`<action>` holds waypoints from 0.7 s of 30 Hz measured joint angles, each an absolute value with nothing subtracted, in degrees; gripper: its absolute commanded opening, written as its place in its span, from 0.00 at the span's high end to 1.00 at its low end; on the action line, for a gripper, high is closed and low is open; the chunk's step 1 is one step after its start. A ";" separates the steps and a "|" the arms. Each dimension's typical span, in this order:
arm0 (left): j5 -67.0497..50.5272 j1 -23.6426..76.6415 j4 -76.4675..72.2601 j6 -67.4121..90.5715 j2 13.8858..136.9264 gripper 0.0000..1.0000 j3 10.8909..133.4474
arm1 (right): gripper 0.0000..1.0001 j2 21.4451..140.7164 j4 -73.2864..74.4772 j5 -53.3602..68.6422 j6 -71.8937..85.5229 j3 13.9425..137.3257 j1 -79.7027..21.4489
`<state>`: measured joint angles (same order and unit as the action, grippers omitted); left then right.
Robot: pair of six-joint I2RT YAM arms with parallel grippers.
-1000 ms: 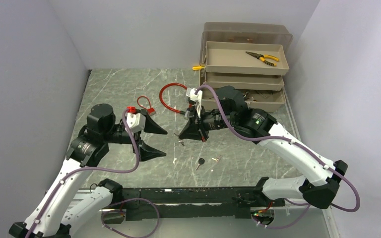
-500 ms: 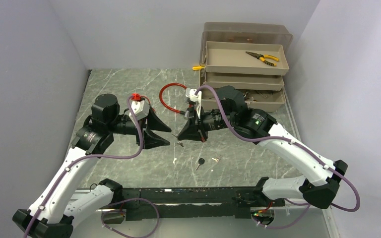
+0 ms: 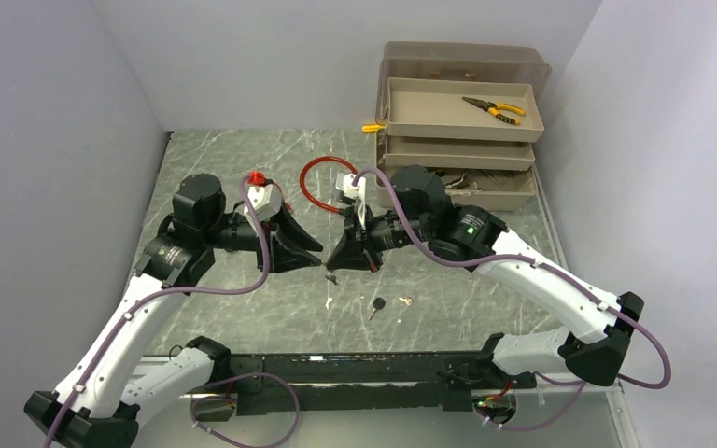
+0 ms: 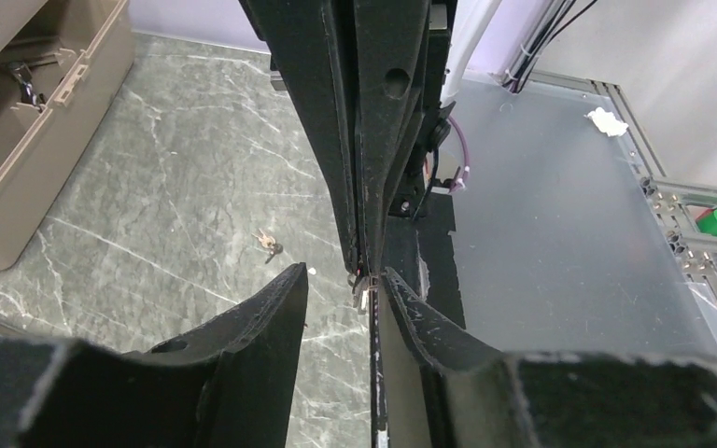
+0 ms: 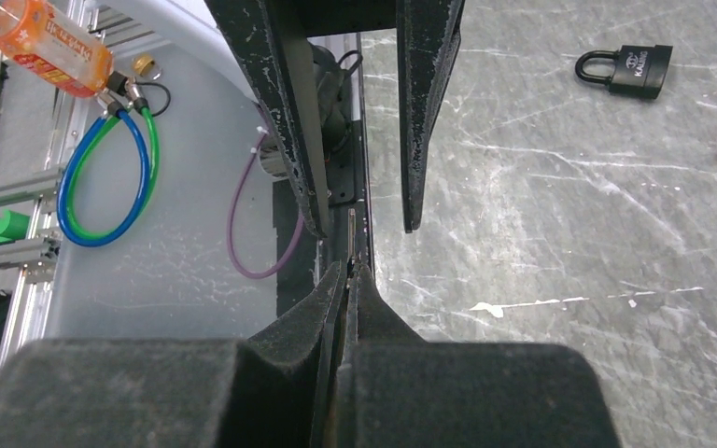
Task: Unlock with the key
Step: Pick up the key from the center of the board.
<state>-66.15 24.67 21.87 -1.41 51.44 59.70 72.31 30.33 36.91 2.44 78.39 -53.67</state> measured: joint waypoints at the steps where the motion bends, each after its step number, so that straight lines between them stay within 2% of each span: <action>1: -66.17 24.67 21.89 -1.28 51.59 0.62 59.81 | 1.00 72.34 30.33 36.88 2.37 78.43 -53.78; 5: -66.11 24.67 22.44 -1.48 51.62 0.60 59.83 | 1.00 72.38 30.33 36.25 1.96 78.70 -54.11; 10: -66.08 24.67 24.60 -2.39 52.10 0.39 60.25 | 1.00 72.38 30.39 35.73 1.61 79.13 -54.28; 13: -65.69 24.67 25.54 -2.55 52.58 0.31 60.40 | 1.00 72.38 30.37 35.35 1.43 79.66 -54.37; 16: -65.45 24.67 26.17 -2.61 52.60 0.32 60.45 | 1.00 72.38 30.39 34.98 0.71 80.05 -54.41; 21: -65.36 24.67 27.05 -2.96 52.38 0.40 60.82 | 1.00 72.38 30.50 34.98 0.05 80.82 -54.48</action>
<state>-65.36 24.67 27.05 -2.96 52.38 60.82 72.38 30.50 34.98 0.05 80.82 -54.48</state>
